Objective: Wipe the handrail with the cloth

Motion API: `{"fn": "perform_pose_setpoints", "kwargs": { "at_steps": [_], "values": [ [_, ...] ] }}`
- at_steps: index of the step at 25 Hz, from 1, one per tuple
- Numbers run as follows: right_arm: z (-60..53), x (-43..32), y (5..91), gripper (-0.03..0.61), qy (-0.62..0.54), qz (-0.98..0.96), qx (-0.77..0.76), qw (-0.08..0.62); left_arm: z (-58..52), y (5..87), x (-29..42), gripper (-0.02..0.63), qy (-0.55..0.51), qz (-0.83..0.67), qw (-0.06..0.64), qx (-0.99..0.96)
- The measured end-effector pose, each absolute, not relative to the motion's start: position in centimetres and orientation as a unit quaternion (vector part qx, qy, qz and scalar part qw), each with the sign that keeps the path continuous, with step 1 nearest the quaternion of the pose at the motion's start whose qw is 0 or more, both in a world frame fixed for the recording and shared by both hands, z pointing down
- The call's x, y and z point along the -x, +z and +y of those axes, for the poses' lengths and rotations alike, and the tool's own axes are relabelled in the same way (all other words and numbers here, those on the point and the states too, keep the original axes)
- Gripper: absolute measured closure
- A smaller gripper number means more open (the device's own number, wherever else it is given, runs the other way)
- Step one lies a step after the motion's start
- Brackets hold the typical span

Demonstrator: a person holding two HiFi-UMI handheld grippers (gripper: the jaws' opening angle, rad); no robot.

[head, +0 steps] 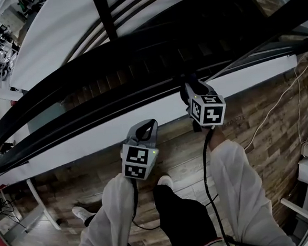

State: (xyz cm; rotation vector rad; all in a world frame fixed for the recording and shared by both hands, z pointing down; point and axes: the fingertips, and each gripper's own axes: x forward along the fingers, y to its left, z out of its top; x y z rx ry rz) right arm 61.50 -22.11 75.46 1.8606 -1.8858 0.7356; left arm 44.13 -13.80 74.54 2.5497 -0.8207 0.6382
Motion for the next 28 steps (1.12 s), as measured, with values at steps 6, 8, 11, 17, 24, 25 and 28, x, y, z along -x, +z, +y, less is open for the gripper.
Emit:
{"fn": "perform_pose_setpoints", "kwargs": {
  "at_steps": [6, 8, 11, 17, 24, 25, 28],
  "values": [
    [-22.2, -65.6, 75.6, 0.485, 0.261, -0.656, -0.683, 0.189, -13.0, 75.5, -45.9, 0.612, 0.233, -0.284, 0.199, -0.909],
    [-22.2, -67.3, 75.4, 0.485, 0.259, -0.643, -0.696, 0.185, -12.7, 75.5, -46.4, 0.612, 0.230, -0.281, 0.200, -0.910],
    [-22.1, -69.1, 75.3, 0.485, 0.256, -0.625, -0.713, 0.188, -12.1, 75.7, -46.1, 0.612, 0.229, -0.281, 0.203, -0.910],
    [-21.7, -70.4, 74.7, 0.486, 0.261, -0.585, -0.746, 0.183, -11.9, 75.2, -42.8, 0.612, 0.222, -0.296, 0.209, -0.905],
    [-20.6, -64.4, 71.3, 0.486, 0.256, -0.592, -0.742, 0.180, -11.2, 73.7, -35.5, 0.612, 0.219, -0.328, 0.232, -0.889],
    [-20.2, -62.9, 70.8, 0.486, 0.256, -0.596, -0.739, 0.182, -11.0, 73.2, -34.5, 0.612, 0.217, -0.329, 0.233, -0.889],
    [-19.3, -58.1, 69.2, 0.486, 0.259, -0.604, -0.733, 0.179, -10.6, 71.5, -30.9, 0.612, 0.207, -0.335, 0.230, -0.890]
  ]
}}
